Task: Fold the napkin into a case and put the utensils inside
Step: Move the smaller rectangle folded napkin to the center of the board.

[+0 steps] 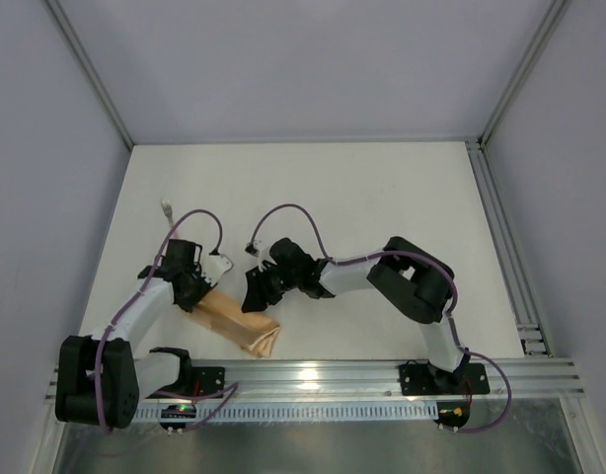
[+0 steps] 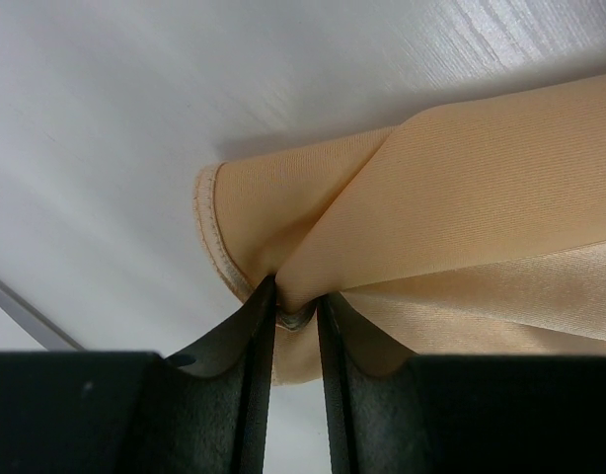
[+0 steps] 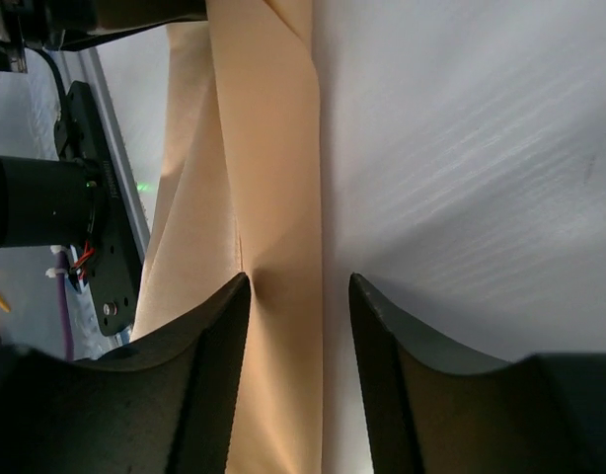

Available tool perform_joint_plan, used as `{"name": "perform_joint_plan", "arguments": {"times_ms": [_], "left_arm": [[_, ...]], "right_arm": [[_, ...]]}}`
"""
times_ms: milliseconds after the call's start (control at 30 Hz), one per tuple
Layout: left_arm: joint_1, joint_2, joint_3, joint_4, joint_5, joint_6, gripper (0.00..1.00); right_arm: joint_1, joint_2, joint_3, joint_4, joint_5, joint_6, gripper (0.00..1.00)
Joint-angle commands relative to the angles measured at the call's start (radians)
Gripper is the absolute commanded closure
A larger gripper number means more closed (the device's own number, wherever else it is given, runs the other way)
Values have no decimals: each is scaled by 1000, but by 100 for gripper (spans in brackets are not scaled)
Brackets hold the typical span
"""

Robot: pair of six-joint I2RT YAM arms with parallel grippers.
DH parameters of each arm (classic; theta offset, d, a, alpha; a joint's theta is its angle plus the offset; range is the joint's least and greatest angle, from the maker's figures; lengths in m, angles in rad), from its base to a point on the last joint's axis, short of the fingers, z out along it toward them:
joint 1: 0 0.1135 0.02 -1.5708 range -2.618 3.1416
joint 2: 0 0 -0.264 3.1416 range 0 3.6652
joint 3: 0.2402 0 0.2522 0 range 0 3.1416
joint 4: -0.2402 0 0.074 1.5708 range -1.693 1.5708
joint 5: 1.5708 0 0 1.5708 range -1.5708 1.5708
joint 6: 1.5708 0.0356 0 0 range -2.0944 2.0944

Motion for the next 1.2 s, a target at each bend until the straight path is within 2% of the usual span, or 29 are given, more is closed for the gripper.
{"name": "perform_joint_plan", "arguments": {"times_ms": [0, 67, 367, 500, 533, 567, 767, 1033, 1167], "left_arm": [[4, -15, -18, 41, 31, 4, 76], [4, -23, -18, 44, 36, 2, 75], [4, -46, -18, 53, 52, -2, 75], [4, -69, -15, 51, 65, -2, 74], [3, -72, -5, 48, 72, -4, 73], [4, -74, 3, 45, 86, -4, 73], [9, -38, 121, -5, 164, -37, 65], [9, 51, 310, -165, 373, -34, 50], [9, 98, 354, -150, 379, -34, 48]], "right_arm": [[10, 66, -12, 33, -74, 37, 52], [12, 83, -14, 63, -91, 57, 58], [19, 126, 5, 143, -142, 134, 75], [16, 102, -18, 151, -96, 142, 87], [15, 100, -14, 145, -83, 142, 95], [13, 102, -8, 126, -77, 142, 97], [-19, 77, -38, 154, -4, 181, 97], [-111, -1, -109, 160, 102, 198, 97], [-174, -15, -115, 146, 99, 185, 97]]}}
